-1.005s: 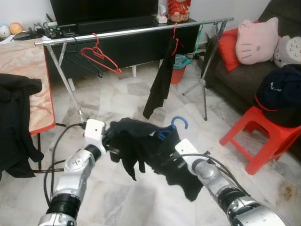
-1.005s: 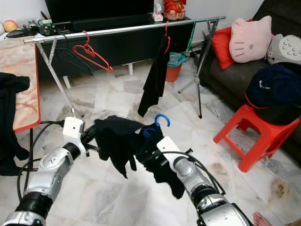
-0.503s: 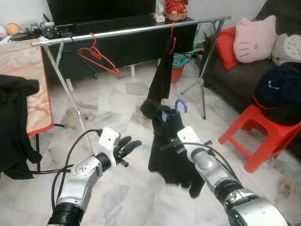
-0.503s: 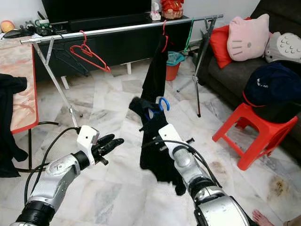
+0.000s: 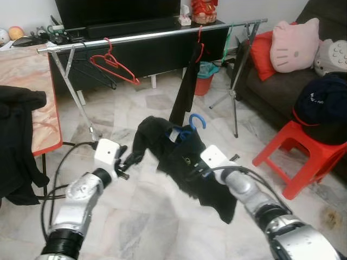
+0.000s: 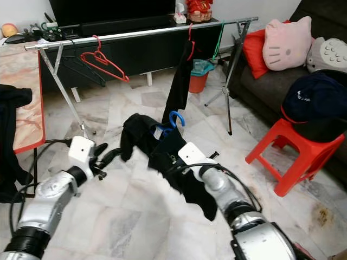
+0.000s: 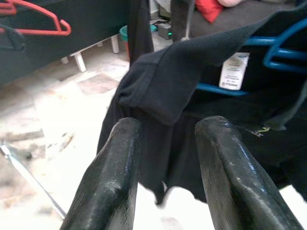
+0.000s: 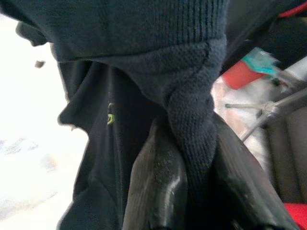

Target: Hang hanger

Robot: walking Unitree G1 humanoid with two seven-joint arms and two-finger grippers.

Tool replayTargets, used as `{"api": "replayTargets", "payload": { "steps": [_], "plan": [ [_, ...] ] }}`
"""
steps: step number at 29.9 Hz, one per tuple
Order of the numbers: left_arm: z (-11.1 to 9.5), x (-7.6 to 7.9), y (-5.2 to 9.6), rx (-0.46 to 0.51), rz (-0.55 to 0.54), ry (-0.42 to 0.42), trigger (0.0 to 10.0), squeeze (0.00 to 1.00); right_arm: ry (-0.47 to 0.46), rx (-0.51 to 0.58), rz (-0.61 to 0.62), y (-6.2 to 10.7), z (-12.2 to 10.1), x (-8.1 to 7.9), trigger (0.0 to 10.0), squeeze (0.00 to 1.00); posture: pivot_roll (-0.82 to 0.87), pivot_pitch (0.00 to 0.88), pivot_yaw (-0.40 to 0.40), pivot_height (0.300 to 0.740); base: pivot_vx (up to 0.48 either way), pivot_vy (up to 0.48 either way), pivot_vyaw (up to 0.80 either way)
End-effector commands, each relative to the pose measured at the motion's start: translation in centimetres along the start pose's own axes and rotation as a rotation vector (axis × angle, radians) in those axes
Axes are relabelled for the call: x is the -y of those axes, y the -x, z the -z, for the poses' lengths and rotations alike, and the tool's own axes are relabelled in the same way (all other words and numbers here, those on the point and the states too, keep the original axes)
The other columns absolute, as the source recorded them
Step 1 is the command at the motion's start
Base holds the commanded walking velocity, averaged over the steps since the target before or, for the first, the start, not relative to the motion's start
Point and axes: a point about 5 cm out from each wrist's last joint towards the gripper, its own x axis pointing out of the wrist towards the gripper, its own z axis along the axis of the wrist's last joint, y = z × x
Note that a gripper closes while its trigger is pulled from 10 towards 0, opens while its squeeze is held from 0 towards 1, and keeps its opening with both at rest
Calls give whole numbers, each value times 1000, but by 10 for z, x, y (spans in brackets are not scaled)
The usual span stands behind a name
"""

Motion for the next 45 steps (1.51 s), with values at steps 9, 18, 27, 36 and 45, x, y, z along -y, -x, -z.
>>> {"api": "replayTargets", "payload": {
  "steps": [9,18,27,36,45],
  "plan": [
    [-14,-7,22,-26,181,-86,10000,0,-53,86,-150,14,2,22,10000,0,61,0,-51,740,0,0,0],
    [-11,8,31,-92,411,-53,10000,0,-64,163,-525,26,0,13,10000,0,66,0,-62,740,0,0,0],
    [-13,12,32,-99,446,-39,10000,0,-56,135,-671,35,7,13,10000,0,65,0,-73,740,0,0,0],
    [-31,-14,40,-75,444,-33,10000,0,-44,122,-875,47,11,16,10000,0,77,0,-95,740,0,0,0],
    [-18,10,45,-150,648,8,10000,0,-16,117,-985,49,11,7,10000,0,81,0,-114,740,0,0,0]
  ]
}}
